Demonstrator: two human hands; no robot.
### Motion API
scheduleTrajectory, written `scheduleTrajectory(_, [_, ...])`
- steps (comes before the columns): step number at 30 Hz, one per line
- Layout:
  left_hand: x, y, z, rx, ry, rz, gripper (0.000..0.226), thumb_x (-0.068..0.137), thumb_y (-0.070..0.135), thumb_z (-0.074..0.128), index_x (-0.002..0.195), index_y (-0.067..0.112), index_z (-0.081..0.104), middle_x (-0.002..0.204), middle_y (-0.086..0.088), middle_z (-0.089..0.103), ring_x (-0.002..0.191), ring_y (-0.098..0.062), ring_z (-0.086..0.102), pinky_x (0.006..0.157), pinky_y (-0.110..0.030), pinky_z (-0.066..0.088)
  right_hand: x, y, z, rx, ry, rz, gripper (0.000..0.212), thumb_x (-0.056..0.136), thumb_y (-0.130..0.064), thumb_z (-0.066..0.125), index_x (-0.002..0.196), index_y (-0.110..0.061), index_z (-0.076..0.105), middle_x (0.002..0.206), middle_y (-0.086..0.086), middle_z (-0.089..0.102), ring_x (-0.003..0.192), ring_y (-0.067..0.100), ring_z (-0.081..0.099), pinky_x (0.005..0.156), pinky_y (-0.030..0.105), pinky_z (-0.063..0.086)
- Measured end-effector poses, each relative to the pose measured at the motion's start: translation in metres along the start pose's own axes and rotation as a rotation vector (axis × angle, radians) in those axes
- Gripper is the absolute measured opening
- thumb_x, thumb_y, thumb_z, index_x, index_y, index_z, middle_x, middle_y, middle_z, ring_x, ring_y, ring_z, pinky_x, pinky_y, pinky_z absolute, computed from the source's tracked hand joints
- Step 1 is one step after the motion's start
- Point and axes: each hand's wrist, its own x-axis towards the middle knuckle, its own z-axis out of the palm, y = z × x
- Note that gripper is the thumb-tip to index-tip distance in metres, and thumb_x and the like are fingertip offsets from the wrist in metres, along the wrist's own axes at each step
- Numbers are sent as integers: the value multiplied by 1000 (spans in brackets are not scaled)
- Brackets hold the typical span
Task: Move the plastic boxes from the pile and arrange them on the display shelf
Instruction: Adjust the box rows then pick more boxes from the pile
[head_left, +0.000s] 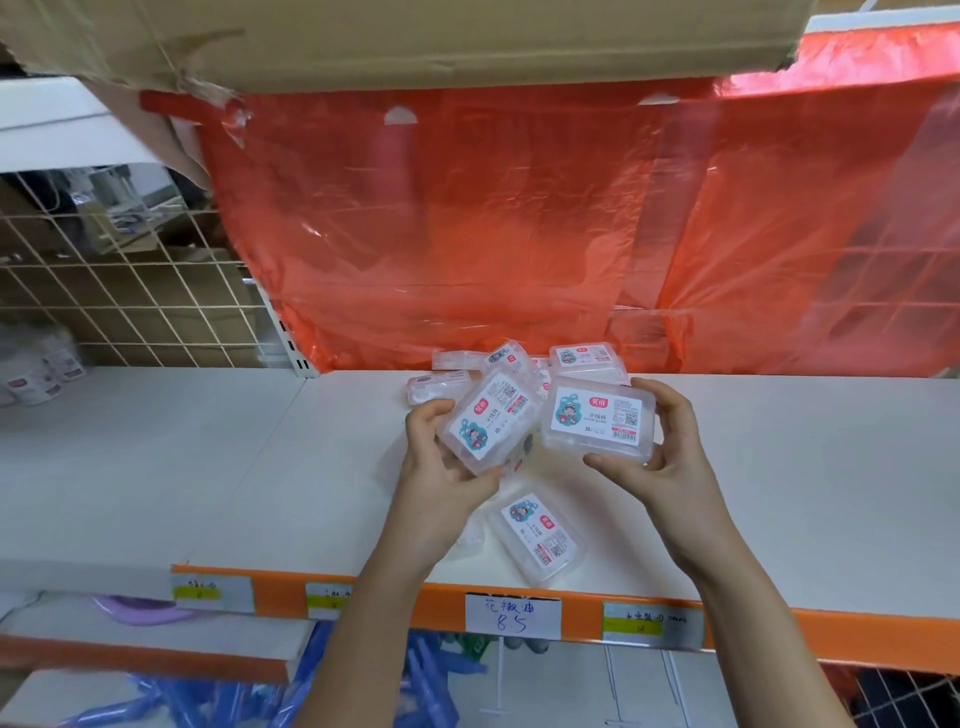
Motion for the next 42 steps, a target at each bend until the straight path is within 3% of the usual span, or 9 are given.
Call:
scheduleTrajectory(4, [-5, 2, -36, 119, -11, -20, 62, 79, 4, 72, 114, 46, 42, 114, 7, 58, 86, 2, 64, 67, -15, 52, 6, -5, 13, 5, -81, -4, 69, 71, 10, 72, 116, -35, 44, 104, -26, 64, 94, 1, 64, 78, 17, 52])
scheduleTrajectory(7, [-9, 5, -66, 156, 0, -6, 62, 79, 3, 73, 117, 43, 45, 125, 5, 55, 94, 2, 62, 70, -12, 50, 13, -9, 31, -10, -160, 0, 68, 71, 9, 73, 115, -35, 45, 105, -21, 66, 98, 4, 64, 76, 18, 53])
scheduleTrajectory(13, [-35, 13, -151, 170, 57, 3, 68, 80, -3, 69, 128, 37, 44, 123, 14, 58, 105, -1, 61, 76, -13, 50, 18, -27, 102, 8, -333, -5, 61, 74, 3, 74, 117, -29, 44, 109, -18, 65, 102, 8, 64, 76, 25, 56])
scheduleTrajectory(18, [-73, 15, -240, 223, 123, -30, 68, 80, -3, 69, 127, 40, 46, 120, 10, 62, 96, -6, 67, 84, -26, 55, 5, -41, 190, 19, -481, -1, 59, 74, 2, 74, 118, -23, 44, 107, -17, 64, 104, 11, 62, 81, 32, 55])
scheduleTrajectory(26, [-150, 15, -401, 316, 263, -89, 67, 77, 0, 74, 124, 41, 48, 110, 2, 65, 78, -9, 70, 69, -23, 55, -30, -50, 359, 10, -670, 3, 61, 73, 5, 74, 115, -29, 47, 102, -11, 67, 104, 17, 61, 89, 38, 52])
scheduleTrajectory(30, [-177, 6, -478, 335, 363, -68, 69, 75, -3, 75, 120, 43, 49, 111, 0, 64, 84, -12, 69, 73, -27, 57, -39, -60, 445, -15, -739, -15, 62, 72, 3, 76, 111, -37, 49, 100, -18, 67, 101, 5, 61, 94, 39, 48])
scheduleTrajectory(34, [-184, -6, -545, 353, 451, -34, 71, 72, -6, 76, 117, 42, 49, 115, 1, 61, 100, -14, 65, 72, -27, 58, -41, -72, 519, -49, -799, -61, 61, 70, 2, 78, 110, -34, 49, 97, -19, 65, 99, 7, 60, 91, 33, 50])
scheduleTrajectory(39, [-174, -22, -619, 416, 483, -23, 75, 71, -3, 78, 115, 50, 49, 116, 4, 62, 97, -12, 65, 72, -27, 57, -29, -74, 598, -62, -837, -111, 56, 71, -6, 79, 109, -34, 48, 100, -19, 61, 97, 7, 60, 80, 22, 49])
scheduleTrajectory(42, [-159, -28, -659, 431, 502, -29, 71, 73, -7, 75, 119, 41, 48, 107, 4, 60, 80, -3, 64, 64, -18, 53, -12, -71, 644, -72, -848, -152, 55, 72, -6, 78, 112, -29, 47, 105, -15, 57, 92, -3, 56, 72, 11, 46])
